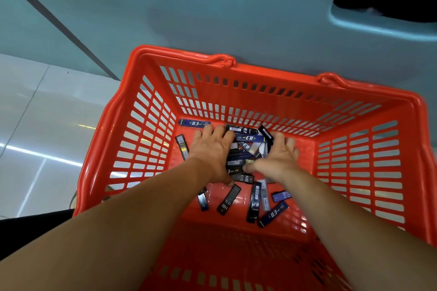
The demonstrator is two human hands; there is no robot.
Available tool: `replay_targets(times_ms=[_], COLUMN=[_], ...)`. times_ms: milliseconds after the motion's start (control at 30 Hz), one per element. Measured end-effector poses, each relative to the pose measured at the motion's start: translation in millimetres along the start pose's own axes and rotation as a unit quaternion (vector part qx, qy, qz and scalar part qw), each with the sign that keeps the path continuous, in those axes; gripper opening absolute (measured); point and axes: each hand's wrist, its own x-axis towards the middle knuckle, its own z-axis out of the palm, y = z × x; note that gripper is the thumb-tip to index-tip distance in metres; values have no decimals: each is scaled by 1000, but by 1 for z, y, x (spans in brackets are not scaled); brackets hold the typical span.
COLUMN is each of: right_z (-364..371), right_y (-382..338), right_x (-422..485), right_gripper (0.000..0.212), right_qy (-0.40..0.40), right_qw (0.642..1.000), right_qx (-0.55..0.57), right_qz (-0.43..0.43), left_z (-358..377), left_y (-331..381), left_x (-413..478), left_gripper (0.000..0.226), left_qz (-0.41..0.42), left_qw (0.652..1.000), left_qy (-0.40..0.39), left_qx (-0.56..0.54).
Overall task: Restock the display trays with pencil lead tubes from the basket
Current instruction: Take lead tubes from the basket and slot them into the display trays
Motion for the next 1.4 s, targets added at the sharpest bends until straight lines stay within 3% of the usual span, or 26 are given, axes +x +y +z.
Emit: replay_targets(times_ms=[100, 233, 433, 567, 833, 1133, 1300, 1400], right_z=[-4, 1, -3, 4, 15, 15, 4, 1], right_y=[-2, 3, 11, 10, 17, 18, 18, 19], right_x=[2, 4, 6, 7, 6, -3, -1, 0], right_gripper=[95, 60, 75, 68, 47, 34, 45, 37], right_qy=[3, 13, 22, 16, -4, 53, 18, -7], right_qw=[999, 999, 996, 994, 987, 994, 998, 997], right_qx=[34, 40, 83, 107, 161, 77, 47, 63], right_qz=[11, 2, 14, 25, 2, -60, -41, -34], left_z=[0, 0, -2, -3, 5, 13, 7, 6], left_y=[2, 1, 3, 6, 11, 9, 7, 4], left_x=[0, -1, 0, 0, 2, -9, -11, -12], left_gripper=[117, 111, 96, 97, 81, 61, 54, 56], left_qz=[-2, -10, -12, -22, 32, 34, 18, 6], left_qw=[1000, 997, 994, 994, 993, 993, 993, 994], left_qy=[-14, -42, -56, -53, -47, -2, -11, -18], left_qx=[-2, -61, -89, -93, -104, -114, -118, -108])
